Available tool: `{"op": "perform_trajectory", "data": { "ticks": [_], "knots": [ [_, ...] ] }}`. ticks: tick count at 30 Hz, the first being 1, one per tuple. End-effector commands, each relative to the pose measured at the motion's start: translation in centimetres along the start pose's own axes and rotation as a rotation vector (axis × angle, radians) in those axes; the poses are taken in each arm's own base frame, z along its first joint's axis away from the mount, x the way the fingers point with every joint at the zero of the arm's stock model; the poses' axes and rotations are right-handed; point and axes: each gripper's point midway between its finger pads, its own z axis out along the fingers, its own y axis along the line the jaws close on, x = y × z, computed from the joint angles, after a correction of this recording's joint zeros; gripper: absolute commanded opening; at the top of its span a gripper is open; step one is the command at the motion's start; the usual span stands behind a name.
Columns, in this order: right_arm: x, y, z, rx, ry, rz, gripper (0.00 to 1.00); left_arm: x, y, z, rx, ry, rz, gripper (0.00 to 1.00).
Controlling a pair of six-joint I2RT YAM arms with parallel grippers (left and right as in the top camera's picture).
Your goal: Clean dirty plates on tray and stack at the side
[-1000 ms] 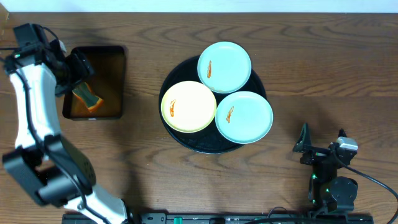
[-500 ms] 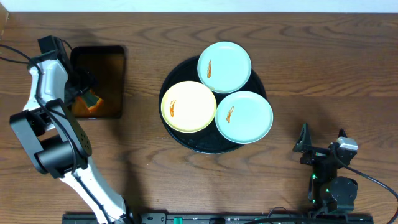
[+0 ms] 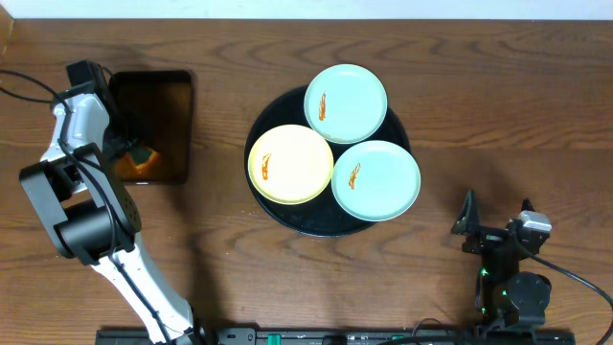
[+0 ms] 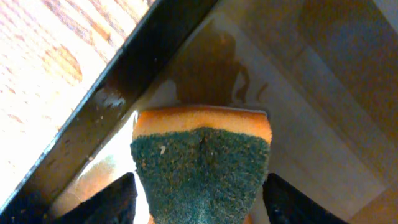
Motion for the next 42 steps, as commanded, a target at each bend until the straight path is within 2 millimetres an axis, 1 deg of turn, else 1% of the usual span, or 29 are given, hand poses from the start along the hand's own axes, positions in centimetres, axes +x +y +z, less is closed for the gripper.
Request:
{"op": "perform_trajectory", "data": {
  "ticks": [1, 3, 10, 14, 15, 18, 20, 25, 26, 28, 32, 35, 37, 39, 42],
  "knots": [
    [0.0, -0.3, 0.0, 0.014, -0.003, -0.011, 0.99, 0.1, 0.4, 0.5, -0.024, 0.003, 0.002, 0.6],
    [0.0, -0.3, 0.0, 0.014, -0.003, -0.011, 0.99, 0.4, 0.4, 0.7, -0.027, 0.009, 0.002, 0.57],
    [0.0, -0.3, 0.0, 0.014, -0.003, -0.011, 0.99, 1.8, 0.9, 2.1, -0.036, 0.033, 0.003, 0.56],
    [0.0, -0.3, 0.0, 0.014, -0.003, -0.011, 0.99, 2.1, 1.0, 2.4, -0.037, 0.037, 0.003, 0.54],
    [0.0, -0.3, 0.0, 0.014, -0.003, -0.011, 0.99, 2.1, 1.0, 2.4, -0.037, 0.037, 0.003, 0.53],
    [0.0, -0.3, 0.0, 0.014, -0.003, -0.011, 0.99, 1.9, 1.0, 2.4, -0.035, 0.029, 0.003, 0.37],
    [0.0, -0.3, 0.0, 0.014, -0.003, -0.011, 0.99, 1.7, 0.9, 2.4, -0.032, 0.023, 0.002, 0.29],
    [0.0, -0.3, 0.0, 0.014, -0.003, -0.011, 0.99, 1.4, 0.6, 1.8, -0.019, 0.012, 0.001, 0.19],
    [0.0, -0.3, 0.0, 0.014, -0.003, -0.011, 0.99, 1.3, 0.3, 1.4, 0.002, 0.01, 0.001, 0.08],
    [0.0, -0.3, 0.0, 0.014, -0.003, -0.011, 0.99, 1.1, -0.7, 0.4, 0.057, 0.003, 0.0, 0.08],
    [0.0, -0.3, 0.0, 0.014, -0.003, -0.011, 0.99, -0.4, -2.9, -3.1, 0.189, -0.066, 0.005, 0.08],
    [0.0, -0.3, 0.0, 0.014, -0.003, -0.011, 0.99, -2.2, -4.2, -7.2, 0.275, -0.169, 0.014, 0.08],
    [0.0, -0.3, 0.0, 0.014, -0.003, -0.011, 0.99, -3.5, -4.8, -10.5, 0.323, -0.257, 0.023, 0.08],
    [0.0, -0.3, 0.0, 0.014, -0.003, -0.011, 0.99, -4.5, -5.1, -13.6, 0.353, -0.34, 0.028, 0.07],
    [0.0, -0.3, 0.0, 0.014, -0.003, -0.011, 0.99, -5.6, -5.3, -17.4, 0.389, -0.444, 0.036, 0.08]
  ]
}}
